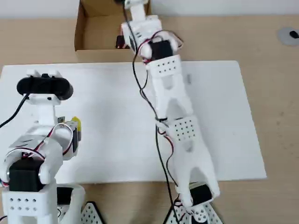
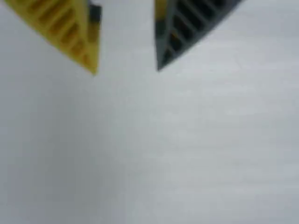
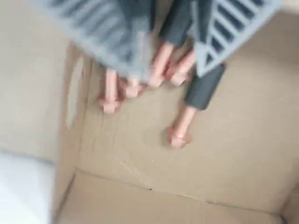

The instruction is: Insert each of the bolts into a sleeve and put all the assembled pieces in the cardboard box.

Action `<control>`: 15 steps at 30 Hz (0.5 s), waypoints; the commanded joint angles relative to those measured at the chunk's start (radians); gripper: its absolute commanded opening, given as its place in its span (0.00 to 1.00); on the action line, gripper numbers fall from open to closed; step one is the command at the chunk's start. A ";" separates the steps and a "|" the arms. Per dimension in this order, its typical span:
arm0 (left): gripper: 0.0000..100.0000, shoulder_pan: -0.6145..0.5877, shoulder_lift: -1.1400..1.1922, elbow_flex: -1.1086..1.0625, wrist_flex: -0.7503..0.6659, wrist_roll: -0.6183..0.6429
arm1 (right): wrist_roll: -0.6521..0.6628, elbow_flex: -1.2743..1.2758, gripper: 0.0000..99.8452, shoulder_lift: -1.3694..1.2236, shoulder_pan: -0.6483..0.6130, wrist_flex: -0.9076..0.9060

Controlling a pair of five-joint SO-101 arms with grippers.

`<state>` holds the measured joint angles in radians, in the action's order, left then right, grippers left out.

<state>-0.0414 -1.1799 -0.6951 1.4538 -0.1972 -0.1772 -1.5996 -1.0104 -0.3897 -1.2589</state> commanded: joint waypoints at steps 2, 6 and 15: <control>0.03 -0.012 -0.024 0.006 -0.003 -0.002 | -0.034 -0.068 0.01 0.236 -0.001 -0.247; 0.01 -0.012 -0.111 -0.032 -0.011 -0.005 | -0.035 -0.070 0.01 0.286 0.027 -0.423; 0.02 -0.012 -0.504 -0.213 -0.048 -0.006 | -0.034 -0.051 0.01 0.529 0.036 -0.532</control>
<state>-0.0414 -1.5696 -0.8684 1.4477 -0.1972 -0.2079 -1.6256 -0.6437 -0.3575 -1.7745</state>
